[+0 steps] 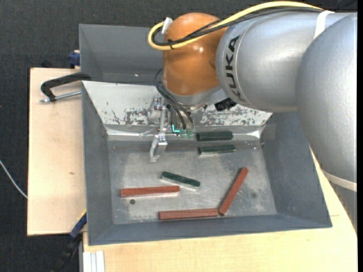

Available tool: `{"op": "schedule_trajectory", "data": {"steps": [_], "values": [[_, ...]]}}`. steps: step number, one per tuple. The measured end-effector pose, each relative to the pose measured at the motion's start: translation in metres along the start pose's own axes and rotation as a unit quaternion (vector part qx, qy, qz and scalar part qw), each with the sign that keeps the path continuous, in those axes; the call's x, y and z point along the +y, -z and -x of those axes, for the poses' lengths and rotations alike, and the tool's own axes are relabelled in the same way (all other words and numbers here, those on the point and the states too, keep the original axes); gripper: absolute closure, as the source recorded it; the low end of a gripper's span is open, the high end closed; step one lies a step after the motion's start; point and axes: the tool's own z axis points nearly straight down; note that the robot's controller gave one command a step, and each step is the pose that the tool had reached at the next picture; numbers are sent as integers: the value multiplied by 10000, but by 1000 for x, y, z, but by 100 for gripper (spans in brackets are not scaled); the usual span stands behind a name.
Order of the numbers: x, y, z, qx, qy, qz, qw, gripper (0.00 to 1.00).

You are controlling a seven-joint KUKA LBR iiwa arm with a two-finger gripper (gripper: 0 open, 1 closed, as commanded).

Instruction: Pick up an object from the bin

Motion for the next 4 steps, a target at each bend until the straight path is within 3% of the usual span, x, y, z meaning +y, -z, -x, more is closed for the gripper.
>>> {"op": "schedule_trajectory", "data": {"steps": [2,3,4], "values": [[-1,4,2,-46,-4,8,10000,0],[10,-40,-16,-12,-313,-2,9995,0],[3,-52,-25,-31,-887,12,9960,0]]}}
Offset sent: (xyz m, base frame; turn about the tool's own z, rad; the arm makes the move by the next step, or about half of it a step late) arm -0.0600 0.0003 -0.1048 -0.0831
